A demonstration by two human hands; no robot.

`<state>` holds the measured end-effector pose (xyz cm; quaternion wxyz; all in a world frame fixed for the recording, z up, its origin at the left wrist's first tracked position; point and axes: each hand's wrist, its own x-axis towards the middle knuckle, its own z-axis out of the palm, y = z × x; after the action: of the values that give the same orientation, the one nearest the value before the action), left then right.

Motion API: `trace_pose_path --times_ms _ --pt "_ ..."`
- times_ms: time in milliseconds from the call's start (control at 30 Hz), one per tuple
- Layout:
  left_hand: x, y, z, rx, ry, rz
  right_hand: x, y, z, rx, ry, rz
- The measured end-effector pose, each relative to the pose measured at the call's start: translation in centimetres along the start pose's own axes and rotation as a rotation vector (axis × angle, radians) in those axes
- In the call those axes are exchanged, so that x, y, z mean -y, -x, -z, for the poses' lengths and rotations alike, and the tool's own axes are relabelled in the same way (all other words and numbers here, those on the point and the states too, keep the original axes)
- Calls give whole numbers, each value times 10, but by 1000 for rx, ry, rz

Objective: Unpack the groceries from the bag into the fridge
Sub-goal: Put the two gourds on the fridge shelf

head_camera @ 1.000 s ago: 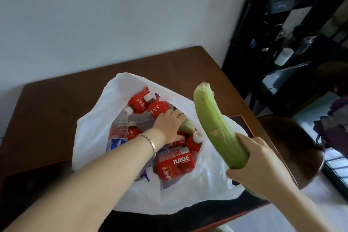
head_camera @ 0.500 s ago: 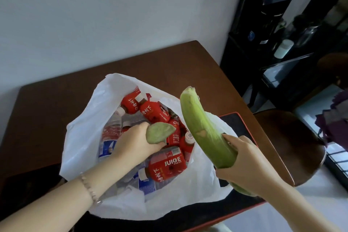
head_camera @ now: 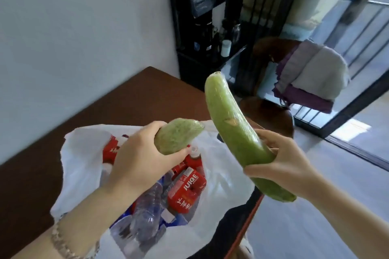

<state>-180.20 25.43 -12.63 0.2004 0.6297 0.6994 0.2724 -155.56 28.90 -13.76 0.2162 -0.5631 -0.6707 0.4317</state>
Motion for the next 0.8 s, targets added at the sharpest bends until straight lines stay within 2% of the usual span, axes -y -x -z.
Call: trace_pose_path --times_ms 200,433,800 --pt "-77 -5 -52 207 57 -302 -33 90 67 -347 -56 -216" --pt "-223 30 -154 413 59 -616 -115 230 154 -648 -42 -448" --pt "-478 182 -367 747 60 -808 -255 498 287 -1064 -68 -744"
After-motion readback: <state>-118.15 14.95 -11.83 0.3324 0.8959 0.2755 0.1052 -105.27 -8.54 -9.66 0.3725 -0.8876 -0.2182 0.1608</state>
